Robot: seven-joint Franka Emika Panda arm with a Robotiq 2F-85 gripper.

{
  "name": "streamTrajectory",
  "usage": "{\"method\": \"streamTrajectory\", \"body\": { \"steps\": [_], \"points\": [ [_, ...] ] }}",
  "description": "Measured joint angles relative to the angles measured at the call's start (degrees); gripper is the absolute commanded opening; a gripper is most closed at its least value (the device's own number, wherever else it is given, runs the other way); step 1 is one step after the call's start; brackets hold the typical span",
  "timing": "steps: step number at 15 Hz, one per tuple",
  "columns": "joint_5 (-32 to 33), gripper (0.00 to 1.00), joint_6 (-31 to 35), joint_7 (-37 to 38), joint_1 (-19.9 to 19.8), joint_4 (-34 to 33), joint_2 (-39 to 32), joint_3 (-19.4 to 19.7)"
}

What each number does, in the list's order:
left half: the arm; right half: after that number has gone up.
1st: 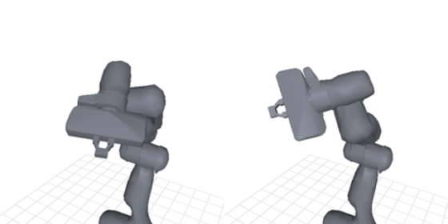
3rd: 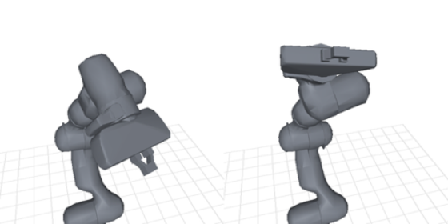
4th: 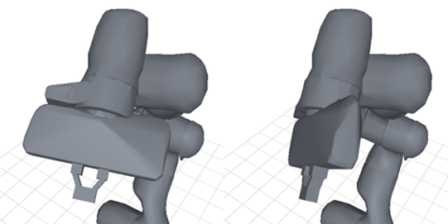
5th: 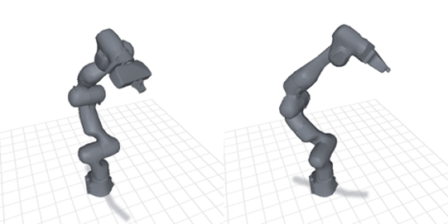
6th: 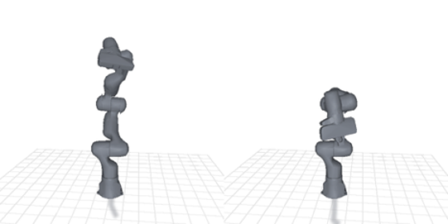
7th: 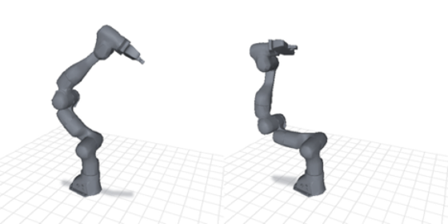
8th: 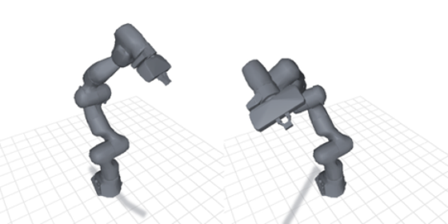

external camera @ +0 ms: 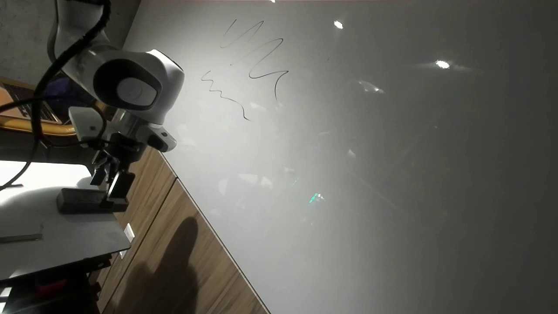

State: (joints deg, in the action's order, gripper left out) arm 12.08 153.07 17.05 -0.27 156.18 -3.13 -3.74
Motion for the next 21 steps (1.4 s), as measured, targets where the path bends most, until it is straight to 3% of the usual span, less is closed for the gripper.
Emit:
{"method": "streamTrajectory", "body": {
  "steps": [4,6,13,14,15,19,21],
  "points": [
    [0.0,0.35,0.0,0.0,0.57,-0.55,-0.43,0.67],
    [0.0,0.25,0.0,0.0,0.73,-0.55,-0.43,0.8],
    [0.0,0.24,0.0,-0.03,0.77,-0.57,-0.32,0.82],
    [0.0,0.74,0.0,-0.03,0.77,-0.57,-0.28,0.82],
    [0.0,0.75,-0.01,-0.03,0.79,-0.57,-0.22,0.83],
    [0.35,0.99,-0.1,-0.02,0.79,-0.43,-0.21,1.03],
    [1.32,1.0,-0.13,0.06,0.79,-0.33,-0.25,1.46]
  ]
}}
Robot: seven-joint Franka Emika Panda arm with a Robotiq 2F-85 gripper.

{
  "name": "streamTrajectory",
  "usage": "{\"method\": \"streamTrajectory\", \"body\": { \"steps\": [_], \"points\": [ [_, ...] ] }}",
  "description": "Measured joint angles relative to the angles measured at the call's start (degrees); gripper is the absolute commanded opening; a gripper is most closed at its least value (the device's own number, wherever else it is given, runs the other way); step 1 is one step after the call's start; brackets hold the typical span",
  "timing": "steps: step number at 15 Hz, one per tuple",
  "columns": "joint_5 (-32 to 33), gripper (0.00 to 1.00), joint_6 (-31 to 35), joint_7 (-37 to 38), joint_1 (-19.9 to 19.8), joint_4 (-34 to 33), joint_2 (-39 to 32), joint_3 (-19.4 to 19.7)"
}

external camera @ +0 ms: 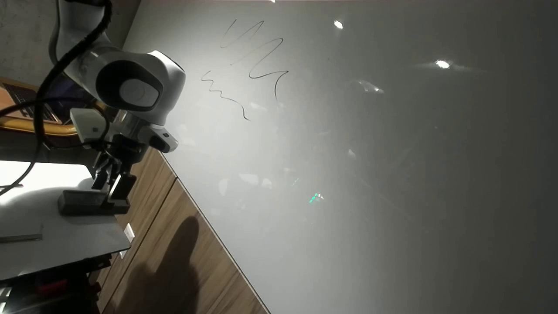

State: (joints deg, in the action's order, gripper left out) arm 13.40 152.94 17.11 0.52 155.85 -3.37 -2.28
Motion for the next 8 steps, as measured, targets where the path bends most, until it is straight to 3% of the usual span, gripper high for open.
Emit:
{"method": "streamTrajectory", "body": {
  "steps": [6,8],
  "points": [
    [1.06,1.0,0.03,-0.12,-0.01,0.26,-0.91,1.18],
    [1.06,0.74,0.05,-0.13,0.1,0.21,-1.74,1.18]
  ]
}}
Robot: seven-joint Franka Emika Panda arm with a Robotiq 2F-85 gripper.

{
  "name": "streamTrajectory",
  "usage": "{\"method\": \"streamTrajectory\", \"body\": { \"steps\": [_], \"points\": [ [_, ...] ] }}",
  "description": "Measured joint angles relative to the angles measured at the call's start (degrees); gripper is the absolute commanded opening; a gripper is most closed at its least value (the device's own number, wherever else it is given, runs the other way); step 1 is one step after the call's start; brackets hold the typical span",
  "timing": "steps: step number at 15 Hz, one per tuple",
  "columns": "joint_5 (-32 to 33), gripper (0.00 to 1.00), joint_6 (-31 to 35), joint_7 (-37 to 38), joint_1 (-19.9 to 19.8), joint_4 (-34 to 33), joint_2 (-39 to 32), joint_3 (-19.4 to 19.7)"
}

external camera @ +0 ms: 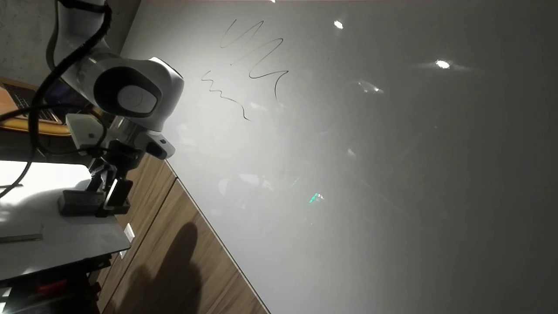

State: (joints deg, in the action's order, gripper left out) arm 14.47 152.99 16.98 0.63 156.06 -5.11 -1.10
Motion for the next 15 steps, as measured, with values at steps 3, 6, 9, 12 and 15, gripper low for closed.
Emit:
{"method": "streamTrajectory", "body": {
  "steps": [3,6,9,12,15],
  "points": [
    [0.01,0.51,0.0,0.01,0.65,-0.26,-0.78,0.0],
    [0.48,0.3,-0.01,0.32,2.0,-0.48,-0.81,0.0],
    [1.86,0.3,-0.07,1.5,3.39,-0.58,-0.67,-0.01],
    [2.82,0.3,-0.57,2.58,4.59,-0.6,-0.25,-0.07],
    [5.28,0.3,-4.33,4.46,5.93,-1.4,3.22,-0.57]
  ]
}}
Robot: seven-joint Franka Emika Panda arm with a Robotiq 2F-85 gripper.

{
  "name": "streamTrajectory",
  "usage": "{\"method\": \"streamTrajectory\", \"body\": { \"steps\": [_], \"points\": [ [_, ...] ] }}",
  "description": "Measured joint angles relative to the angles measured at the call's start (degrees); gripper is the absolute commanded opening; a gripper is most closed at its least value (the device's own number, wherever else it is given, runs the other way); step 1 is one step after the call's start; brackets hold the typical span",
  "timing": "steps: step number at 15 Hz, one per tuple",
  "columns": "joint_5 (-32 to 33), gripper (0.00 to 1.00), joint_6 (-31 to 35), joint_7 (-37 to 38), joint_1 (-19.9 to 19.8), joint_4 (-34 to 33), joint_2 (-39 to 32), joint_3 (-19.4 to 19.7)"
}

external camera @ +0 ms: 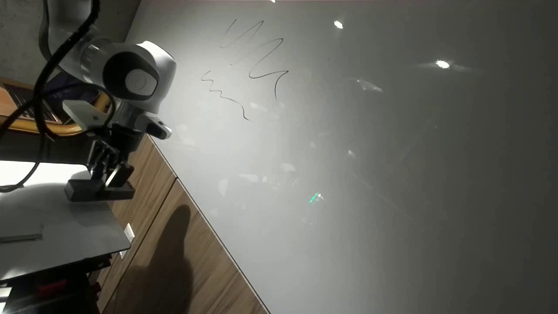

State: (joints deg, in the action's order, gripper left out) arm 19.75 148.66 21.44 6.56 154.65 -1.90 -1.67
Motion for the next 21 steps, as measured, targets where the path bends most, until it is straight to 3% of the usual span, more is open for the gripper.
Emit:
{"method": "streamTrajectory", "body": {
  "steps": [5,9,14,21],
  "points": [
    [3.47,0.3,-12.02,1.23,0.04,-4.31,12.52,-3.97],
    [6.46,0.3,-16.95,1.23,-0.82,-10.04,18.11,-7.29],
    [11.16,0.3,-17.44,1.22,-1.47,-21.5,16.13,-11.36],
    [19.51,0.3,-21.27,1.8,0.35,-39.83,7.3,-15.74]
  ]
}}
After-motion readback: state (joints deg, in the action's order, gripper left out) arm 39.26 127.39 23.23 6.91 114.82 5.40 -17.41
